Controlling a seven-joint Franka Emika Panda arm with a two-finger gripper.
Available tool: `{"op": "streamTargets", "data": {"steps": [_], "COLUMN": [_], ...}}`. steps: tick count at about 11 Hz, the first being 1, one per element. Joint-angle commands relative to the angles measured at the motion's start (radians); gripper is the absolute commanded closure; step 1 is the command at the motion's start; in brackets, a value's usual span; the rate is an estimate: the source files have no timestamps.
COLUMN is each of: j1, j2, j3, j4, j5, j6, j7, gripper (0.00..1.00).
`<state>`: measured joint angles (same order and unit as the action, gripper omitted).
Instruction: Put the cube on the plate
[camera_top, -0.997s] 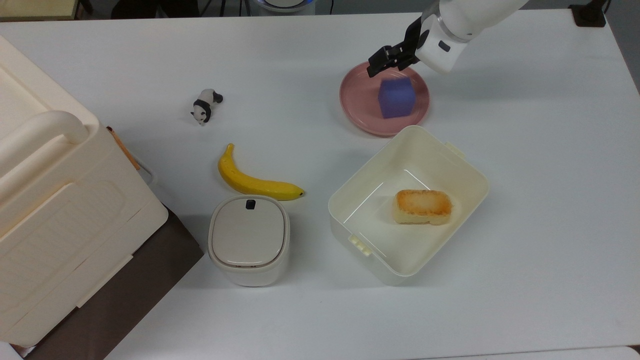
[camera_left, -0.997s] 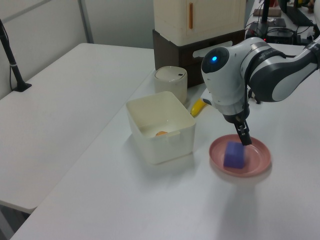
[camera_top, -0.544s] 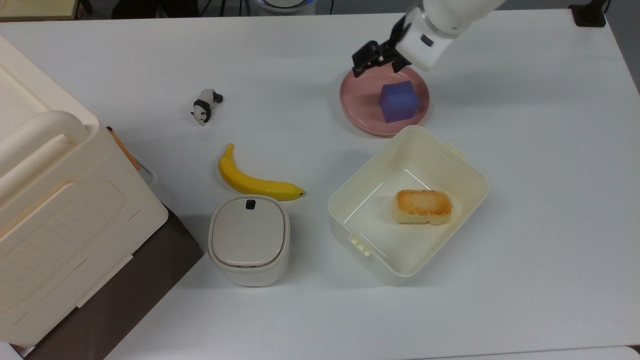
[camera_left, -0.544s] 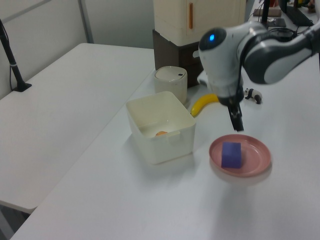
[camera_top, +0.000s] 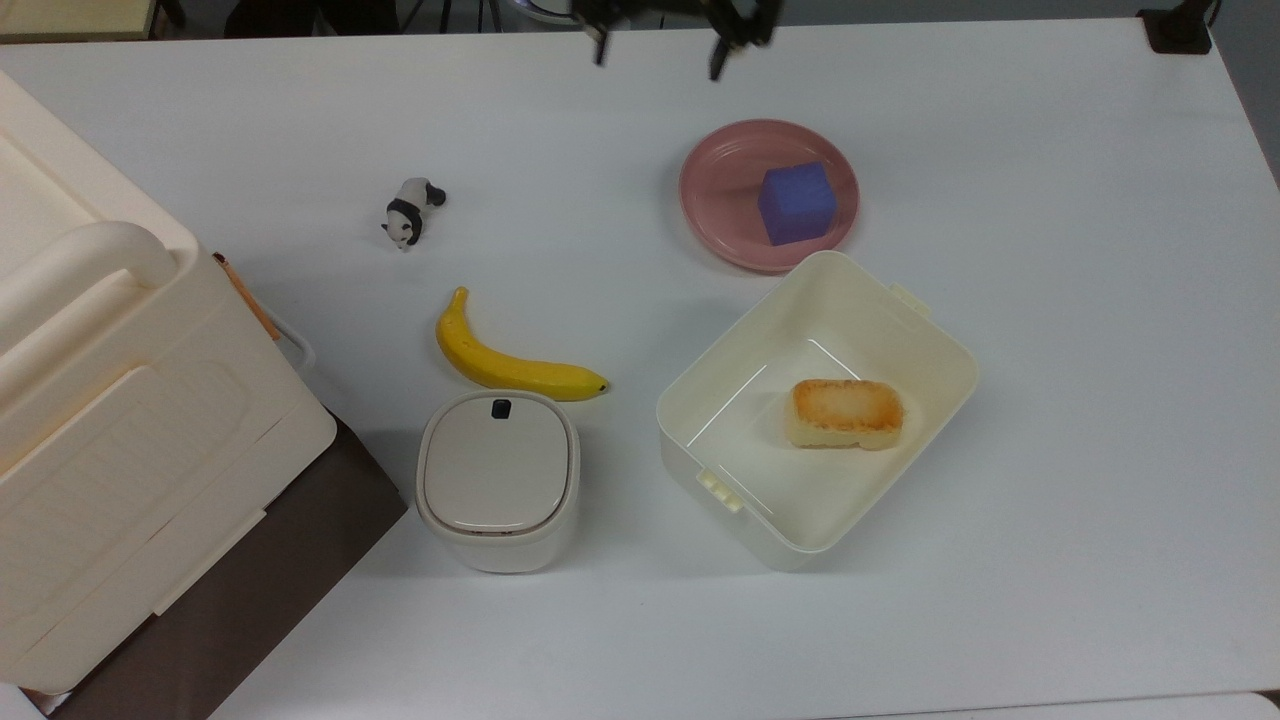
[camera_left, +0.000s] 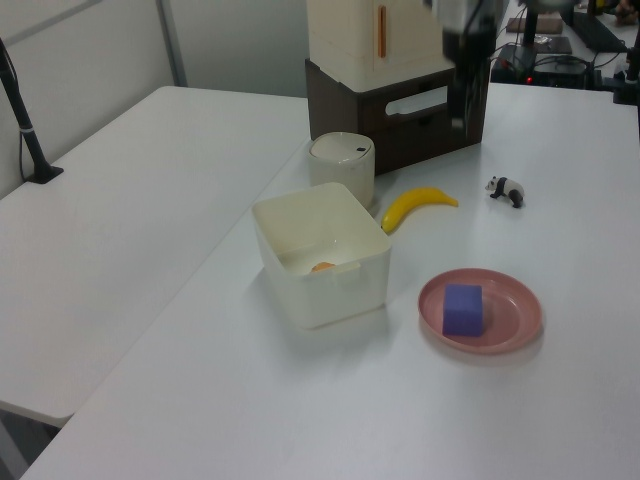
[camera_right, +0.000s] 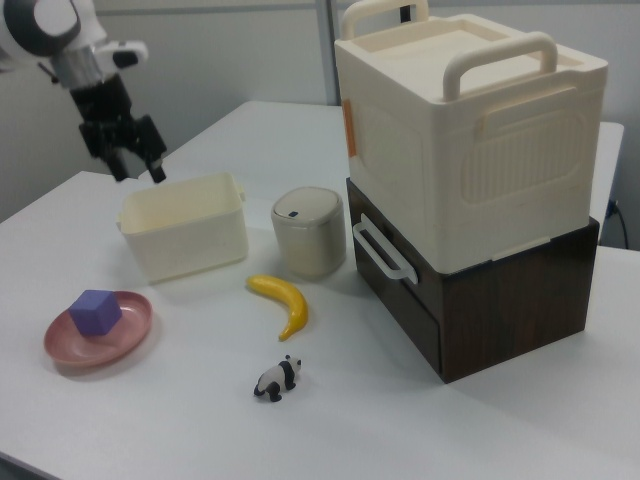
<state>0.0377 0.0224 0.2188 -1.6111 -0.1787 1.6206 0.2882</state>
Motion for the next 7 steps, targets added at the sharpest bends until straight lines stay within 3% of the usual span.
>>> {"op": "streamTargets", "data": {"steps": [1, 4, 5, 7], "j1": [-0.007, -0.099, -0.102, -0.105], "j2": [-0.074, -0.131, -0.151, -0.151], "j3": [-0.088, -0.191, -0.240, -0.288], "j4": [0.040, 0.048, 0.045, 0.037], "j5": [0.041, 0.186, 0.194, 0.211], "j6": [-0.016, -0.117, -0.129, -0.111], "j7": [-0.023, -0.215, -0.263, -0.308], "gripper": [0.00, 0.00, 0.00, 0.00]}}
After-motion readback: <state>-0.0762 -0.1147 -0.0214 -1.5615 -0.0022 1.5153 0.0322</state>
